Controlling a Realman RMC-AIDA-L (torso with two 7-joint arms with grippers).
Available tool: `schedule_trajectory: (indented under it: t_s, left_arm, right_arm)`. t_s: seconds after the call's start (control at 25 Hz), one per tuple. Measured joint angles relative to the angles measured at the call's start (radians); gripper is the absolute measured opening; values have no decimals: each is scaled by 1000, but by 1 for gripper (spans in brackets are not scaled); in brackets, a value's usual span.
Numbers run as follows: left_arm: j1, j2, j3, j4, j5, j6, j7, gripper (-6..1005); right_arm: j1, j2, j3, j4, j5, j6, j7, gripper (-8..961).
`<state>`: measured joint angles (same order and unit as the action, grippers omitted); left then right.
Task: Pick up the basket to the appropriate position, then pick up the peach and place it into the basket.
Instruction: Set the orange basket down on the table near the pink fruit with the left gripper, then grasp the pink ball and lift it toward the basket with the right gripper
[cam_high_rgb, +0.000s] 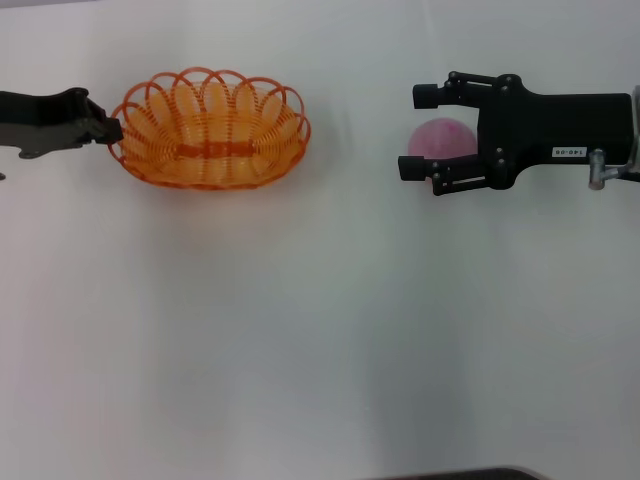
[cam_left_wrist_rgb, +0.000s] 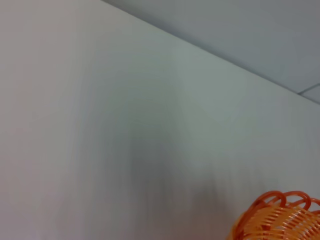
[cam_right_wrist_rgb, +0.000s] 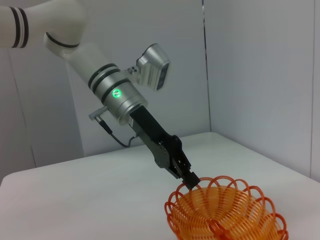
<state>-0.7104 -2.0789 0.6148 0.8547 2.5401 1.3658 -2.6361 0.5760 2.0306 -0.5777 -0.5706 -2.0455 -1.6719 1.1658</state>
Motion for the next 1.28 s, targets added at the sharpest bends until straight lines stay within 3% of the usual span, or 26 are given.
schedule_trajectory:
  t_s: [0.36,0.88,1.28]
  left_arm:
    - [3,-6,-2,4,0,2,2,43]
    - [17,-16,3,43,0,10,7,446]
    - [18,-17,47,53,3,31,8,859]
  right_arm:
    - [2,3,-2,1,0,12,0,957]
    - [3,10,-2,2,-1,14,0,958]
    - [10,16,-2,2,-2,24,-2,958]
